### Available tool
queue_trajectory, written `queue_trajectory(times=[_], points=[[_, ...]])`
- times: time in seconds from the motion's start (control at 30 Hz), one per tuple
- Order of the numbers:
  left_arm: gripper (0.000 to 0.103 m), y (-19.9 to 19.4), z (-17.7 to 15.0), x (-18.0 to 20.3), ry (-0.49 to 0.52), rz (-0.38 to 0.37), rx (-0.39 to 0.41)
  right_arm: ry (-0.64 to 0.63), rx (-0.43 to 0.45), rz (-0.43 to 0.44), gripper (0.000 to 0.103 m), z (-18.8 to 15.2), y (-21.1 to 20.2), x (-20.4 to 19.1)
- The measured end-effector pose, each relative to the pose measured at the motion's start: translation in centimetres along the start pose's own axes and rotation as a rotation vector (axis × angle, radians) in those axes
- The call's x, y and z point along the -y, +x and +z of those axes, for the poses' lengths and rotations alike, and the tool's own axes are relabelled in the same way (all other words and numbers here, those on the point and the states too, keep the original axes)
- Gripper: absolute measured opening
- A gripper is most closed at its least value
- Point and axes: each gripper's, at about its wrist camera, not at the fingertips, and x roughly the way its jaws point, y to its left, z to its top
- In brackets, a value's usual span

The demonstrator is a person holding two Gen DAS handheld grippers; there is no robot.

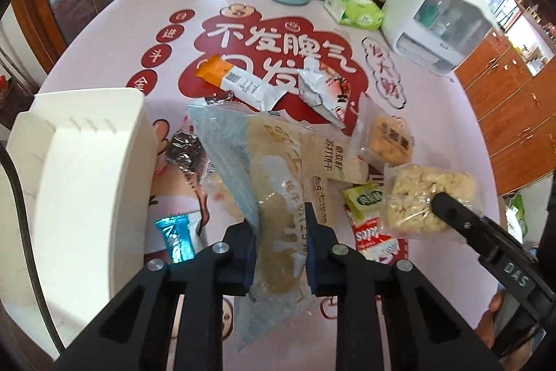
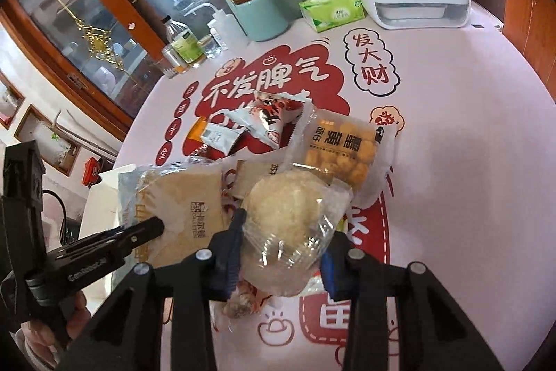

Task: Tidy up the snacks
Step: 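Carry both held bags over the white tray with both tools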

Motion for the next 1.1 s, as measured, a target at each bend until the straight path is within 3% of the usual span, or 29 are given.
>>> queue_trajectory(times=[0.1, 0.27, 0.33, 0.7, 1.1], points=[[0.020, -2.1, -0.5, -0.2, -0.002, -0.025, 0.022, -0.003, 0.007, 0.008, 0.038, -0.5, -1.0, -0.5], [0.020, -6.0, -1.2, -1.7, -0.054, -0.155, 0.027, -0.012, 0.025, 0.032, 0.038, -1.3, -2.7, -1.7], [0.020, -7.6, -1.7, -2.2, -0.052, -0.164, 0.049, -0.024, 0.035, 0.034, 0.038, -1.7, -3.2, -2.3], [0.020, -14.7, -3.8, -7.7, 0.009, -0.070, 0.185, -0.129, 0.009, 0.053, 0.038, -4.2, -4.1, -8.4], [0.020, -17.3, -5.5, -18.5, 0.021, 0.111, 0.197, -0.311, -0.006, 0.048, 0.038, -7.2, -2.4, -22.7]])
